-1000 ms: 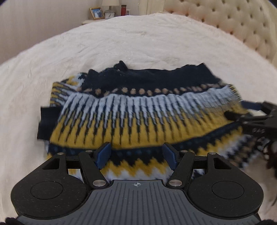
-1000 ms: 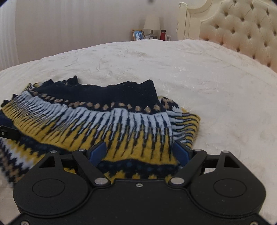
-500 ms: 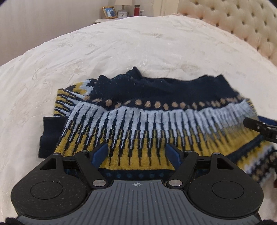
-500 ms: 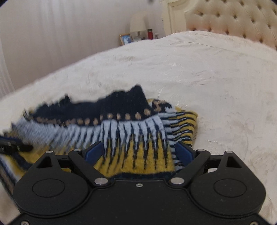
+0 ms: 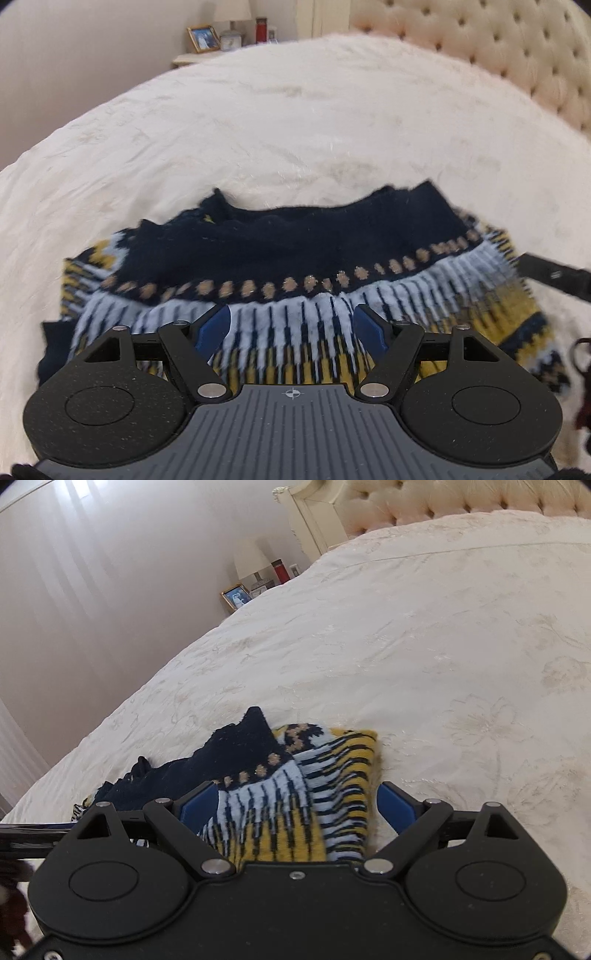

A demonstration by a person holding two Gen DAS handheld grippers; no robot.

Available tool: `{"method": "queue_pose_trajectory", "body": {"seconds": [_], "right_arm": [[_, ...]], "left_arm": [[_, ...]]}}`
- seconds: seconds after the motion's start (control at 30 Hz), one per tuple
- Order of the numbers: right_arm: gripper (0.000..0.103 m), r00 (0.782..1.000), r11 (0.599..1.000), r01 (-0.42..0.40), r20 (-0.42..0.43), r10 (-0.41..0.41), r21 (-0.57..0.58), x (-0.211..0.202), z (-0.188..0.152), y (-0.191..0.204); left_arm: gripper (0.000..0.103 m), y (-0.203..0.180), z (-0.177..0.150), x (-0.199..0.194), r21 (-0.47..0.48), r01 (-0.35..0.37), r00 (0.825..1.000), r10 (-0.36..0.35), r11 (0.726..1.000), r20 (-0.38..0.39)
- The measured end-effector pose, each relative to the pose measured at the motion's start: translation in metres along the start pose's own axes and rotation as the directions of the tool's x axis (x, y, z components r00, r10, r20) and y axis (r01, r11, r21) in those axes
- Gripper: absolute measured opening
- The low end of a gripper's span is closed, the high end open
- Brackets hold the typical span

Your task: Fold small clothes

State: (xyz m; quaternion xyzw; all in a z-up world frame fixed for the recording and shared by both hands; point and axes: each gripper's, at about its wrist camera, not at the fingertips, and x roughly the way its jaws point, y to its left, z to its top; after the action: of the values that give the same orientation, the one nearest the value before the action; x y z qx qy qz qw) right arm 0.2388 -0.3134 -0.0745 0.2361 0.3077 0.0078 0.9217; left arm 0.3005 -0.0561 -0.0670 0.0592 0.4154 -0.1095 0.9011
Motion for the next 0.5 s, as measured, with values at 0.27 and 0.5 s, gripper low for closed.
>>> {"method": "queue_pose_trajectory", "body": {"seconds": [0.27, 0.5], "right_arm": [[0.094, 0.999, 0.996, -0.013, -0.052, 0.017, 0.090, 0.007, -0.002, -0.016], [0.097, 0.993, 0.981, -0.023, -0.106, 0.044, 0.193, 0.014, -0.007, -0.028]], "left_arm": [[0.095, -0.001, -0.008, 0.051, -0.001, -0.049, 0.998, 0.049, 0.999, -0.031], [0.103, -0.006, -0.015, 0.054, -0.006, -0.068, 0.998, 0.068, 0.998, -0.017]]}}
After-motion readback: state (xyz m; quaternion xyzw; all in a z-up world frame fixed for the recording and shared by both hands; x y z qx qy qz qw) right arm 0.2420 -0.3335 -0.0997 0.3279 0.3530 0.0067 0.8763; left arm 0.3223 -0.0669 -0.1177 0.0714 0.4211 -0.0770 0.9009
